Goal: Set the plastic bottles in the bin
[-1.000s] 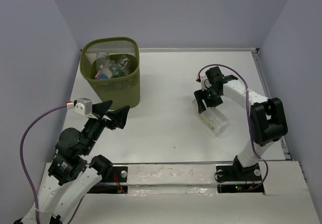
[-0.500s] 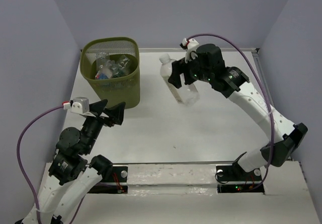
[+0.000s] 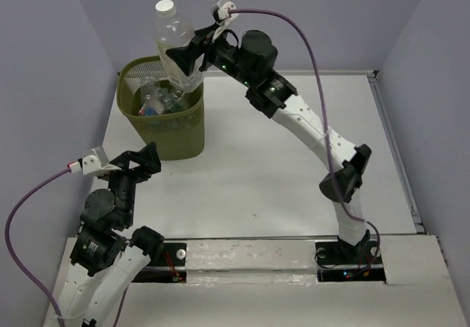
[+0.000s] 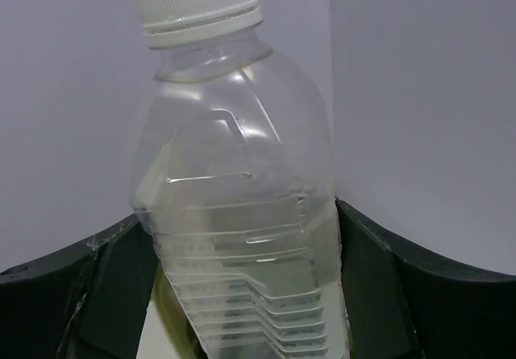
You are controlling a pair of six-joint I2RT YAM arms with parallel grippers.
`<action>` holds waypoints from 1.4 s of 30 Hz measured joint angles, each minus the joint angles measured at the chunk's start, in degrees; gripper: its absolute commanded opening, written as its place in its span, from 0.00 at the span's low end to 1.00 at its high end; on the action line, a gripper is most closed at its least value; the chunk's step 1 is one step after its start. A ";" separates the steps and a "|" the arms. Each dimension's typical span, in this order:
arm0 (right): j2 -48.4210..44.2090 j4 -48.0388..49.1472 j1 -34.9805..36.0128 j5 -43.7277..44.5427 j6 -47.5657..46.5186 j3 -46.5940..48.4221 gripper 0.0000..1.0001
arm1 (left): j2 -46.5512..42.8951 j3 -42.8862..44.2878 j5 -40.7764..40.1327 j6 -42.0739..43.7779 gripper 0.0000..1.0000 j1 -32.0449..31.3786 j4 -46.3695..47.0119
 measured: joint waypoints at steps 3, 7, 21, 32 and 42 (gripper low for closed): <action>12.09 4.13 0.02 0.83 -0.24 8.70 0.50 | -0.17 0.00 -2.19 -0.92 0.99 0.39 -0.55; 22.16 6.64 0.07 3.13 -1.62 13.42 0.50 | -0.15 0.00 -3.21 -1.38 0.99 0.74 -1.05; 22.73 12.37 0.31 5.40 0.61 3.69 0.93 | 0.24 0.00 -3.32 -1.51 0.99 1.62 -1.20; 19.82 6.86 3.45 7.50 -2.45 3.15 1.00 | 0.28 0.00 -3.17 -1.51 0.99 3.04 -1.18; 16.02 -3.96 4.20 9.20 -4.87 11.30 1.00 | 0.26 0.00 -2.51 -1.84 0.99 3.85 -1.16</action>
